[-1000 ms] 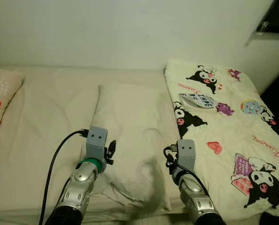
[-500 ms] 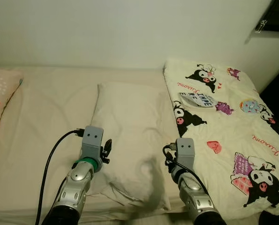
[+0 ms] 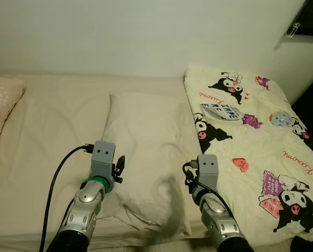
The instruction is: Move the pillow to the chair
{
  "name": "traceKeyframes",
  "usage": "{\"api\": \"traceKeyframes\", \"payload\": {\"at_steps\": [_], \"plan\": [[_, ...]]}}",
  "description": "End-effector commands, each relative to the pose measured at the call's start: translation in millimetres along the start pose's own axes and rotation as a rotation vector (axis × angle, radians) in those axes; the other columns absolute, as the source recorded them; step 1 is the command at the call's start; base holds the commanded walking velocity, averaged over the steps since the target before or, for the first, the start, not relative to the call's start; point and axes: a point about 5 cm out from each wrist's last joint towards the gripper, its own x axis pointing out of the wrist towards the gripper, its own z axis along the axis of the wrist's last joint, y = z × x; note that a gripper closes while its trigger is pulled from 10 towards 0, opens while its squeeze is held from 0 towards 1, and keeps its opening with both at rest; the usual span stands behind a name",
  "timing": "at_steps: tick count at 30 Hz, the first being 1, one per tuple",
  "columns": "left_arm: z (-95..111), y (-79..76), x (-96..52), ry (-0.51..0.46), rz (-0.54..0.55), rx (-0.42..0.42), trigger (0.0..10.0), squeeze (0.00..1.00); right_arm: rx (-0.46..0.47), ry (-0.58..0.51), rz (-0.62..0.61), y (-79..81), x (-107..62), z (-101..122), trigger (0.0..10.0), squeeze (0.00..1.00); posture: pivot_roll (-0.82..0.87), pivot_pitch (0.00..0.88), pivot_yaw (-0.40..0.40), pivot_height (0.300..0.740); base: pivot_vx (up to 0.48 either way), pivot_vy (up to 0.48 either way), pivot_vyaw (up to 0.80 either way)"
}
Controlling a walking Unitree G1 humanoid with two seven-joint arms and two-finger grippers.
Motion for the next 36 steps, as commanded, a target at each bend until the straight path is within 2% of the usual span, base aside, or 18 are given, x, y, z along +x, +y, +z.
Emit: {"api": "traceKeyframes", "payload": {"at_steps": [1, 10, 24, 36], "plan": [[-5.0, -1.4, -2.1, 0.014, -0.004, -0.013, 10.0, 0.00, 0.003, 0.023, -0.003, -0.9, -1.3, -6.9, 10.0, 0.00, -0.02, 0.001, -0.022, 0.740, -0.274, 0.000, 0.00], [-6.5, -2.3, -2.7, 0.019, -0.005, -0.013, 10.0, 0.00, 0.001, 0.028, -0.004, -2.1, -2.0, -8.4, 10.0, 0.00, -0.02, 0.005, -0.020, 0.740, -0.272, 0.000, 0.00], [-6.1, -3.3, -0.1, 0.037, -0.014, 0.003, 10.0, 0.00, 0.010, 0.032, -0.008, -1.7, -1.9, -9.4, 10.0, 0.00, -0.02, 0.001, -0.012, 0.740, 0.000, 0.000, 0.00], [-10.2, -2.1, -3.8, 0.047, -0.005, -0.006, 10.0, 0.00, 0.001, 0.031, 0.009, 1.6, -0.9, -7.8, 10.0, 0.00, -0.02, 0.003, -0.027, 0.740, 0.000, 0.000, 0.00]]}}
